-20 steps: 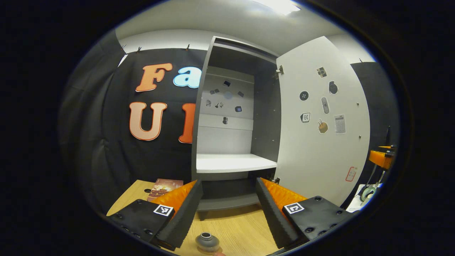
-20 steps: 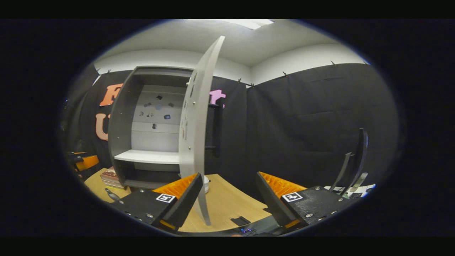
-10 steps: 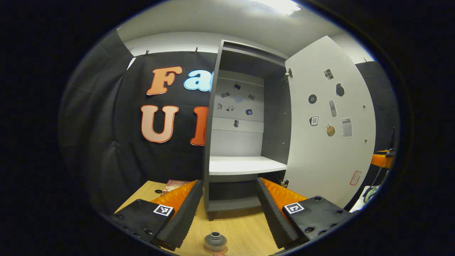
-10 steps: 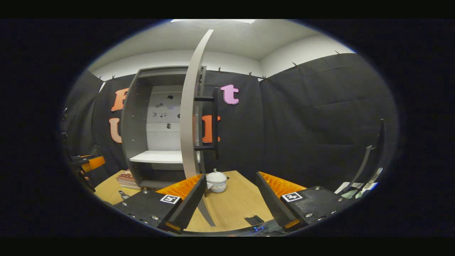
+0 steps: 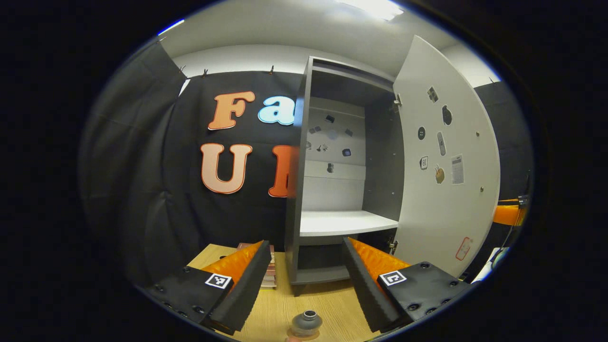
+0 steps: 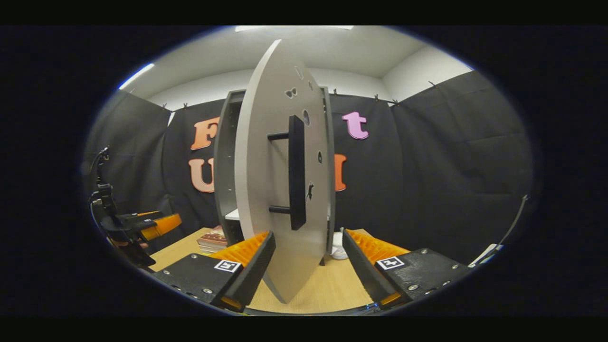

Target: Open the cabinet door with the right hand, grasp the bottle in the cabinet with the left hand and place it on the coaster, then close the cabinet door with the right hand.

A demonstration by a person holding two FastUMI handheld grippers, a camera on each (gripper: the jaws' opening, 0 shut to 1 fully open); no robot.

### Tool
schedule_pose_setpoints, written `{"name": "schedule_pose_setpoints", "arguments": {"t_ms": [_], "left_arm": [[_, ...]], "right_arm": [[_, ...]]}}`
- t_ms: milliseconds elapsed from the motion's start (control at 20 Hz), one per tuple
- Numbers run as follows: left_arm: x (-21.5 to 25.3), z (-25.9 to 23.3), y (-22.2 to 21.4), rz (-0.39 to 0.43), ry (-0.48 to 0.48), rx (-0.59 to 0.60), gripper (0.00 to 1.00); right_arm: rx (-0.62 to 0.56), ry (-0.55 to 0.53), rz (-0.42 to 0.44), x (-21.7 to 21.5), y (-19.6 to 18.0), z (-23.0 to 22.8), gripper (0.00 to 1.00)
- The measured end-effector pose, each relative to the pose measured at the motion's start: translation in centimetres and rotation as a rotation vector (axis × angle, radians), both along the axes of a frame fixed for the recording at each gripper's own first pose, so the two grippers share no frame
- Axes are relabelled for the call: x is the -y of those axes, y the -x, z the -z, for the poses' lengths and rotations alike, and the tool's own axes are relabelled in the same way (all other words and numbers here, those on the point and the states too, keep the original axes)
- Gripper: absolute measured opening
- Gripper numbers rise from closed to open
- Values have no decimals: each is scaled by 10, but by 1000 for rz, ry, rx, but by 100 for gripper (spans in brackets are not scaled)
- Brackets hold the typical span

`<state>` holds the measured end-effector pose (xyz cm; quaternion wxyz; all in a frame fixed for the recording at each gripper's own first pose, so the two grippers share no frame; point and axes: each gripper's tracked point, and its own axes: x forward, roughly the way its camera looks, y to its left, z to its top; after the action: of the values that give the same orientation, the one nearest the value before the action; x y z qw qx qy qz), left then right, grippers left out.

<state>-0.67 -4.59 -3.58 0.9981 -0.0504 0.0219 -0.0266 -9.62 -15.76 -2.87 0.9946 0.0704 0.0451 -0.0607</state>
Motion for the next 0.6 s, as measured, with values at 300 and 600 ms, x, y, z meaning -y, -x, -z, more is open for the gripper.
{"name": "schedule_pose_setpoints", "arguments": {"t_ms": [300, 600], "left_arm": [[-28, 10, -25, 25, 7, -15, 97], [-65, 21, -42, 35, 15, -27, 97]], "right_arm": [[44, -28, -91, -64, -43, -27, 81], [52, -121, -189, -113, -115, -21, 51]]}}
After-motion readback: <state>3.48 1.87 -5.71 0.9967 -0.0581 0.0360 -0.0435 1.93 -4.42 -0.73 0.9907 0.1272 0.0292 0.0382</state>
